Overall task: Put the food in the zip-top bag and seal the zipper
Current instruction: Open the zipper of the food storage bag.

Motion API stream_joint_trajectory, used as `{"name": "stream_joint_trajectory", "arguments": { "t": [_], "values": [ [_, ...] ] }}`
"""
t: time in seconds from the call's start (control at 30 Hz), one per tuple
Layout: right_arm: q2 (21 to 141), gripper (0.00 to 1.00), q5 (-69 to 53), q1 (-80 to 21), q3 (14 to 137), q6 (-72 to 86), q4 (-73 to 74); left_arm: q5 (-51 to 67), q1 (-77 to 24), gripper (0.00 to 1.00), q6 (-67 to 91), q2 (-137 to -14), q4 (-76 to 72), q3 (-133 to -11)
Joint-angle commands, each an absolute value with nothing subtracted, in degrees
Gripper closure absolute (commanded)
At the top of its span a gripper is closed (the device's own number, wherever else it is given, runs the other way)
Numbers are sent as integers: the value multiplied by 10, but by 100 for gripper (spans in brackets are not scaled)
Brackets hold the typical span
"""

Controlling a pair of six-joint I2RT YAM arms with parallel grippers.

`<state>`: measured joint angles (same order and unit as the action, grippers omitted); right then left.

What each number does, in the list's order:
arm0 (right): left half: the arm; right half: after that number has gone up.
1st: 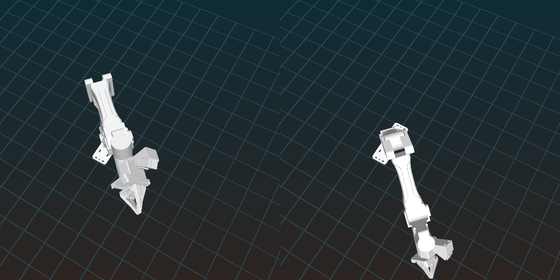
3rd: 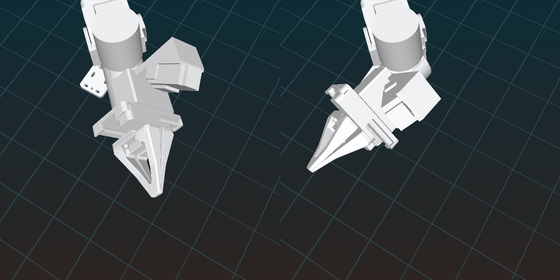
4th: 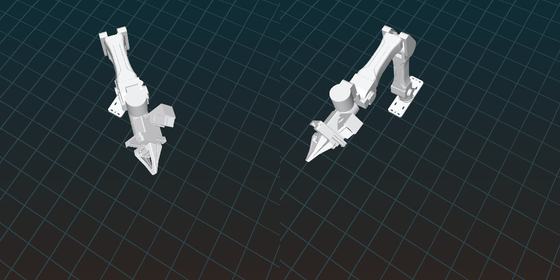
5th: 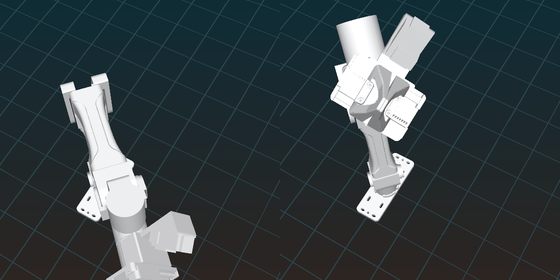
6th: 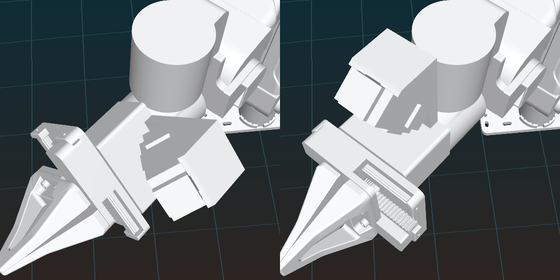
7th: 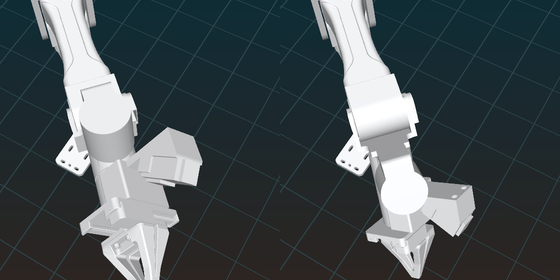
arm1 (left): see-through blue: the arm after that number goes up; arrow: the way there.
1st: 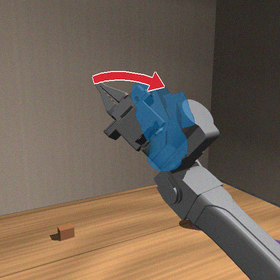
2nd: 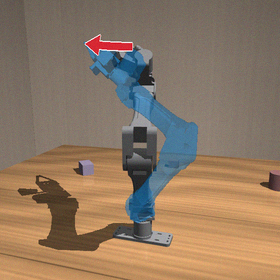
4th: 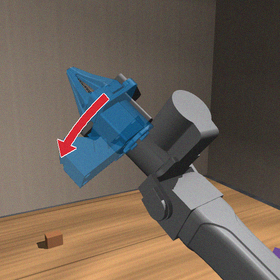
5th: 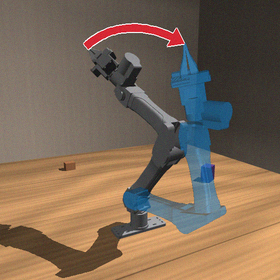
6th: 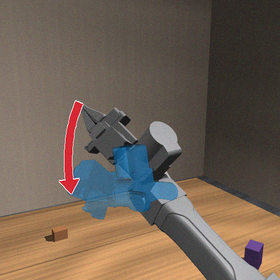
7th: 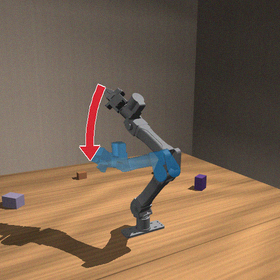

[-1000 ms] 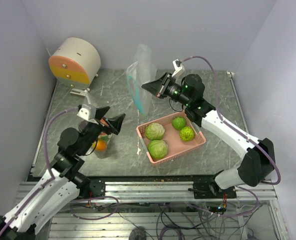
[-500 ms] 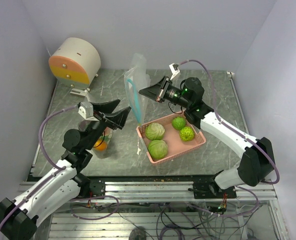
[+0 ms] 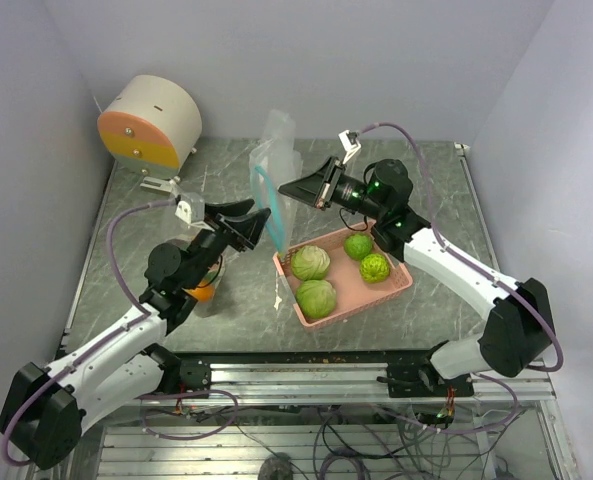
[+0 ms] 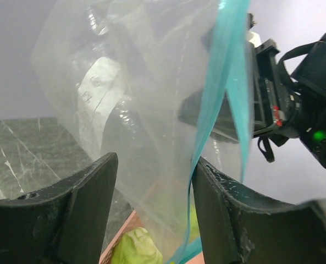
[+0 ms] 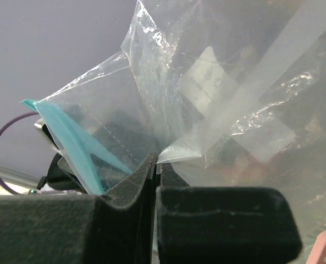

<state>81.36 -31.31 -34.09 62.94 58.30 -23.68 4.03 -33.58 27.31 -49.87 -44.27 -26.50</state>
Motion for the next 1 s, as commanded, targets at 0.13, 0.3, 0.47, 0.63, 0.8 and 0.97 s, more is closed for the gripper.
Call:
{"name": "stream_joint_trajectory", "arguments": {
  "t": [0.13,0.3,0.47,0.63,0.8,0.97],
  "values": [
    [784,100,-343,-344,599,611,-286,14,-339,37,283,-538,-483,-288],
    [784,100,-350,-354,591,625,-306,3,-341,46,282,-556,-492,-290],
    [784,100,-357,-358,591,620,-302,27,-342,90,259,-564,-477,-305],
    [743,100,-310,-339,590,559,-213,-20,-342,93,172,-456,-174,-389],
    [723,100,-252,-324,581,506,-138,-114,-342,93,101,-375,111,-495],
    [738,100,-189,-322,577,476,-95,-118,-342,93,118,-380,227,-538]
  ]
}}
